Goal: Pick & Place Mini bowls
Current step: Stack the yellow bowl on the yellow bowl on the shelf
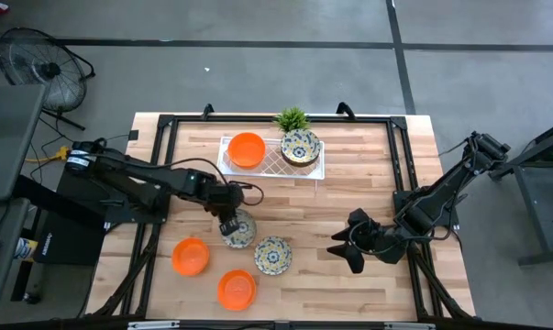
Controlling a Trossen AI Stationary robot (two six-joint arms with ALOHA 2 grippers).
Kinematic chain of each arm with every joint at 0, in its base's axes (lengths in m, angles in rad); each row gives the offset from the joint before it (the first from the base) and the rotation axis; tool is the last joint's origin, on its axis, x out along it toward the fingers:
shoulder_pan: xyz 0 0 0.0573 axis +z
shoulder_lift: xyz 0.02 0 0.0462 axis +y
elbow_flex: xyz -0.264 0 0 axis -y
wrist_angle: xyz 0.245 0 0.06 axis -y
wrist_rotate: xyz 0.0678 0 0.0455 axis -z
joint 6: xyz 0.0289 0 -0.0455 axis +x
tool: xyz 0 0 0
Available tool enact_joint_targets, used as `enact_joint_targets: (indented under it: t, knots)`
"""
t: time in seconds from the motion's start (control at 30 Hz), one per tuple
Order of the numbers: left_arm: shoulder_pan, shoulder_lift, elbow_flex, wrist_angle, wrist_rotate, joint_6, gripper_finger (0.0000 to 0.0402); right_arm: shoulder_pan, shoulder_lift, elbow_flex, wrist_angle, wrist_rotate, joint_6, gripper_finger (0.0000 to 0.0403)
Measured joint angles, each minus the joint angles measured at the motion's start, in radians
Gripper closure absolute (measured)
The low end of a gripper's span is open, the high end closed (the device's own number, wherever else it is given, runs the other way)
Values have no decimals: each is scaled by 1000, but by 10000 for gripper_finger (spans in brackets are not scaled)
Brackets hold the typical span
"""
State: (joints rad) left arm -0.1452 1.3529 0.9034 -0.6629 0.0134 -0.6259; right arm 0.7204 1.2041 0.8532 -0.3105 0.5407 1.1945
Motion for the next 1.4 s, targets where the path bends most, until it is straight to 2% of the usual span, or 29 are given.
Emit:
enact_joint_targets:
  t: [0.33, 0.47, 0.67, 0.77, 0.93, 1.13, 1.3, 1.4]
  knots:
    - [-111, 0, 148, 10, -99, 13, 395, 17, 0, 0, 0, -45, 50, 167]
    - [-180, 21, 216, 24, -220, 36, 395, 57, 0, 0, 1, 98, 56, 167]
    - [-237, 85, 329, 179, -532, 181, 396, 107, 8, -1, 61, 386, 18, 167]
    - [-236, 129, 406, 207, -632, 301, 396, 112, 30, 9, 137, 444, -81, 167]
    - [-203, 212, 553, 214, -724, 523, 396, 109, 80, 78, 215, 532, -304, 167]
    - [-158, 299, 708, 219, -754, 810, 396, 109, 165, 250, 213, 710, -596, 167]
    - [-134, 330, 776, 203, -771, 1007, 396, 109, 254, 414, 216, 903, -859, 167]
    - [-113, 331, 797, 208, -776, 1049, 396, 114, 303, 491, 216, 998, -1024, 167]
